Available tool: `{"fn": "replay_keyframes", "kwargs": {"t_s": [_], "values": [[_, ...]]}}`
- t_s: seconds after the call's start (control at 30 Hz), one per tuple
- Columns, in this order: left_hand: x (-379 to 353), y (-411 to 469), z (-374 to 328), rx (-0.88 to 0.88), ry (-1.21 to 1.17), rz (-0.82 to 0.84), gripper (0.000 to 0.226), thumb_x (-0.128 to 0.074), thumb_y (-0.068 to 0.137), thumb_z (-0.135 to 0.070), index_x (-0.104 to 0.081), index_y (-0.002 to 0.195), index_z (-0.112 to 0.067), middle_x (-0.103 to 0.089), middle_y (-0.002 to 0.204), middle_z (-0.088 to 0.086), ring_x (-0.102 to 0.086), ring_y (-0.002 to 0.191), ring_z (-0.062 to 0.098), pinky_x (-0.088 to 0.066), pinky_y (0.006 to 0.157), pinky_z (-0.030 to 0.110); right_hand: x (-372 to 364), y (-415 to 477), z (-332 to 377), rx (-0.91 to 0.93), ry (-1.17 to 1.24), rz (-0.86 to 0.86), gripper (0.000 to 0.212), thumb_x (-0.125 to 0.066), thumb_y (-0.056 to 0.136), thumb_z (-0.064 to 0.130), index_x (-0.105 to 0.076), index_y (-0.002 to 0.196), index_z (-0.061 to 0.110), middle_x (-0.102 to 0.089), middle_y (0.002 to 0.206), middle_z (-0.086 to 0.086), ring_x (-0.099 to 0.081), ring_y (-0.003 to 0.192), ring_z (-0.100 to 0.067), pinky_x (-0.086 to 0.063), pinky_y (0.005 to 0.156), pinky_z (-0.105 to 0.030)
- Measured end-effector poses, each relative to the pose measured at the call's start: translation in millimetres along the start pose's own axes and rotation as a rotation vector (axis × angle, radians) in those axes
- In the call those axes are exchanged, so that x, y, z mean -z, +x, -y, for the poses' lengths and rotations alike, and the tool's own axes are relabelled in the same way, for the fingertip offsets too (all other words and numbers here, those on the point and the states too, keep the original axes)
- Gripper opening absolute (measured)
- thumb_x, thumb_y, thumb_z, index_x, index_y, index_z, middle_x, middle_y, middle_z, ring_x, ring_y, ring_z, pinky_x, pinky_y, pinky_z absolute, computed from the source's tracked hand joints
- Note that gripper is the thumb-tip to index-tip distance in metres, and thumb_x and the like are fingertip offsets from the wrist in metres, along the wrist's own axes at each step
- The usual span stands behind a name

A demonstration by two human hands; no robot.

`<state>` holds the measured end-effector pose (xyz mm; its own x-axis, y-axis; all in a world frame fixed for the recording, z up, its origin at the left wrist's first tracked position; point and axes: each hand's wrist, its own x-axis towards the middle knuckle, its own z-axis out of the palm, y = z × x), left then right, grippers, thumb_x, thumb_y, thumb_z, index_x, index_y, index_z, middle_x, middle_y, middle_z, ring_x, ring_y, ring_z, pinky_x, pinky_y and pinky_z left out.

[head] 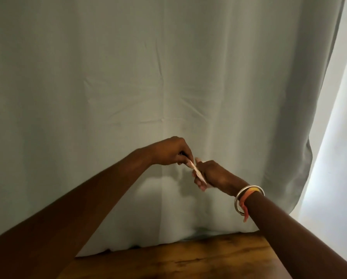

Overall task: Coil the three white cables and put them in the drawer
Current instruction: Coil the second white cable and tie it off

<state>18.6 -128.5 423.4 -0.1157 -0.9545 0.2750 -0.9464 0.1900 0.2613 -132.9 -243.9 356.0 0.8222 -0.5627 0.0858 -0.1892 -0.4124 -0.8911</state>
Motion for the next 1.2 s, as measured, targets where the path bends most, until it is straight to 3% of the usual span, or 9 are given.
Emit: {"fn": "replay_keyframes", "kwargs": {"t_s": [0.13, 0.33, 0.43, 0.5, 0.57, 0.67, 0.8, 0.93, 1.2], "values": [[15, 0, 6, -0.026, -0.077, -0.047, 0.014, -0.074, 0.081, -0.011, -0.079, 0.094, -0.011, -0.074, 0.079, 0.004, -0.065, 0.070, 0.019, -0.049, 0.065, 0.029, -13, -12, 5, -0.107, 0.443, 0.372, 0.068, -0.024, 0.102, 0.057, -0.060, 0.082, 0.004, -0.047, 0.057, -0.008, -0.045, 0.050, -0.020, -0.042, 0.054, -0.031], [17, -14, 13, -0.006, -0.389, -0.242, 0.011, -0.075, 0.081, -0.017, -0.079, 0.092, -0.015, -0.072, 0.076, 0.009, -0.062, 0.068, 0.016, -0.047, 0.065, 0.024, -11, -26, 20, 0.047, 0.909, 0.757, 0.050, -0.030, 0.104, 0.048, -0.055, 0.089, 0.007, -0.048, 0.064, -0.003, -0.046, 0.057, -0.015, -0.042, 0.059, -0.029], [1, -18, 13, 0.055, -0.515, -0.335, 0.013, -0.066, 0.089, -0.014, -0.077, 0.096, -0.014, -0.069, 0.075, 0.020, -0.055, 0.062, 0.018, -0.042, 0.056, 0.021, -18, -26, 37, 0.222, 1.086, 0.715, 0.046, -0.029, 0.104, 0.044, -0.056, 0.094, 0.008, -0.051, 0.068, -0.003, -0.050, 0.062, -0.016, -0.046, 0.066, -0.030], [-12, -20, 14, 0.103, -0.538, -0.354, 0.018, -0.060, 0.092, -0.006, -0.076, 0.084, -0.011, -0.063, 0.060, 0.009, -0.049, 0.051, 0.010, -0.037, 0.048, 0.018, -21, -24, 50, 0.335, 1.206, 0.623, 0.042, -0.030, 0.104, 0.042, -0.057, 0.095, 0.010, -0.053, 0.070, -0.002, -0.053, 0.066, -0.015, -0.050, 0.072, -0.030], [-24, -21, 14, 0.131, -0.528, -0.311, 0.028, -0.060, 0.092, -0.007, -0.070, 0.067, -0.014, -0.059, 0.055, 0.003, -0.045, 0.046, 0.007, -0.036, 0.048, 0.019, -20, -20, 61, 0.427, 1.285, 0.470, 0.036, -0.034, 0.103, 0.039, -0.057, 0.093, 0.013, -0.053, 0.071, 0.000, -0.054, 0.068, -0.014, -0.052, 0.074, -0.029], [-38, -20, 7, 0.115, -0.530, -0.226, 0.030, -0.062, 0.093, -0.024, -0.070, 0.072, -0.003, -0.059, 0.060, 0.006, -0.045, 0.047, 0.008, -0.037, 0.051, 0.018, -15, -13, 72, 0.487, 1.350, 0.144, 0.030, -0.039, 0.104, 0.034, -0.055, 0.089, 0.014, -0.052, 0.070, 0.000, -0.054, 0.065, -0.014, -0.051, 0.072, -0.026], [-46, -11, 0, 0.099, -0.469, -0.165, 0.040, -0.060, 0.094, -0.032, -0.070, 0.086, 0.006, -0.060, 0.061, 0.007, -0.047, 0.050, 0.014, -0.039, 0.052, 0.024, -11, 5, 66, 0.430, 1.129, -0.330, 0.025, -0.047, 0.103, 0.033, -0.055, 0.089, 0.013, -0.054, 0.066, -0.001, -0.054, 0.061, -0.016, -0.049, 0.068, -0.029], [-45, -5, 5, 0.081, -0.255, -0.079, 0.036, -0.060, 0.095, -0.027, -0.067, 0.071, -0.002, -0.060, 0.058, 0.002, -0.048, 0.047, 0.009, -0.041, 0.056, 0.020, -7, 14, 43, 0.394, 0.378, -0.571, 0.032, -0.039, 0.106, 0.036, -0.058, 0.087, 0.018, -0.061, 0.070, -0.002, -0.058, 0.063, -0.013, -0.046, 0.064, -0.024], [-8, -1, 6, 0.099, 0.216, 0.110, 0.019, -0.072, 0.085, -0.032, -0.077, 0.098, -0.019, -0.073, 0.091, -0.002, -0.064, 0.079, 0.014, -0.050, 0.072, 0.032, -11, 14, -2, 0.130, -0.202, -0.218, 0.056, -0.031, 0.107, 0.036, -0.065, 0.078, 0.003, -0.067, 0.063, -0.013, -0.062, 0.055, -0.021, -0.047, 0.061, -0.027]]}}
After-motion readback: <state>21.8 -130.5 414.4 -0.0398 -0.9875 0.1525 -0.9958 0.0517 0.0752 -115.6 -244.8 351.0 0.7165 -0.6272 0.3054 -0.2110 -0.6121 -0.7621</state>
